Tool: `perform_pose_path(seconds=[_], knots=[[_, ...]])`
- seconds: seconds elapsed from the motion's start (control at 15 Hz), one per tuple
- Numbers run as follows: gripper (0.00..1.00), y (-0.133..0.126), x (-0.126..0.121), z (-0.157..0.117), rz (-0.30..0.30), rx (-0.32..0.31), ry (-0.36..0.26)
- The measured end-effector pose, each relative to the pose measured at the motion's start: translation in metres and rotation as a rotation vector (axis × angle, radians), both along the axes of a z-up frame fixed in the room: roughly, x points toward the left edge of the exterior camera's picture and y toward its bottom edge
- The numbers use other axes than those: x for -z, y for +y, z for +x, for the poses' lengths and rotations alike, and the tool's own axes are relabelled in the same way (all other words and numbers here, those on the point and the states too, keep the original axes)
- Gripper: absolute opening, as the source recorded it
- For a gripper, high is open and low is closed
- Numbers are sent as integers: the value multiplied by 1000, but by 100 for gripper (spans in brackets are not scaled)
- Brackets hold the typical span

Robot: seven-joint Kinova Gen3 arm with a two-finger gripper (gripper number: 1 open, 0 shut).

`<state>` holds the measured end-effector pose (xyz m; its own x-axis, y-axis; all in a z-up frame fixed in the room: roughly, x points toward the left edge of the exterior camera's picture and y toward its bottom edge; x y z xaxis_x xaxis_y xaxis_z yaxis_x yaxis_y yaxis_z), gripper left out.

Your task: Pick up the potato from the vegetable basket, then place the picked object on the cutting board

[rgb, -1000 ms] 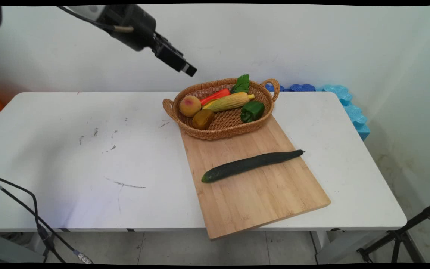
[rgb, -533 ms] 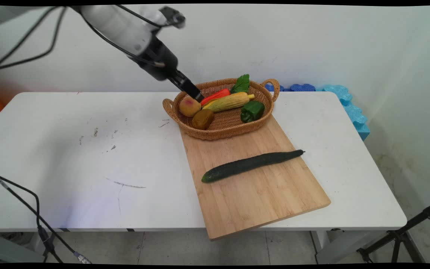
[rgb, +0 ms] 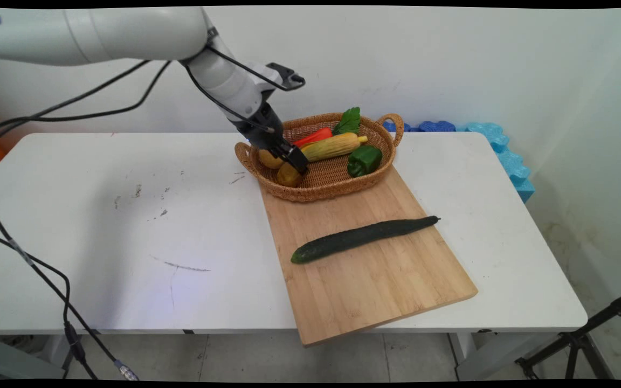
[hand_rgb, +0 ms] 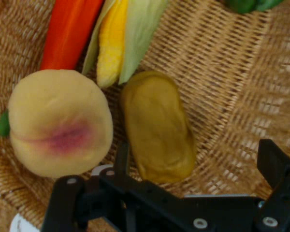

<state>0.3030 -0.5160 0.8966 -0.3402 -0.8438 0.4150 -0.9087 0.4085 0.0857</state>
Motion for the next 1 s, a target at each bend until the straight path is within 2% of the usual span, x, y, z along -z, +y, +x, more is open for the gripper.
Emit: perform_pose_path(seconds=[0.53,0.6,1.0], knots=[[100,-17,40,-16,40,-67,-36],[0,-19,43,-18,40,-73,-37],[0,-23,45,-26,23,-60,-37]])
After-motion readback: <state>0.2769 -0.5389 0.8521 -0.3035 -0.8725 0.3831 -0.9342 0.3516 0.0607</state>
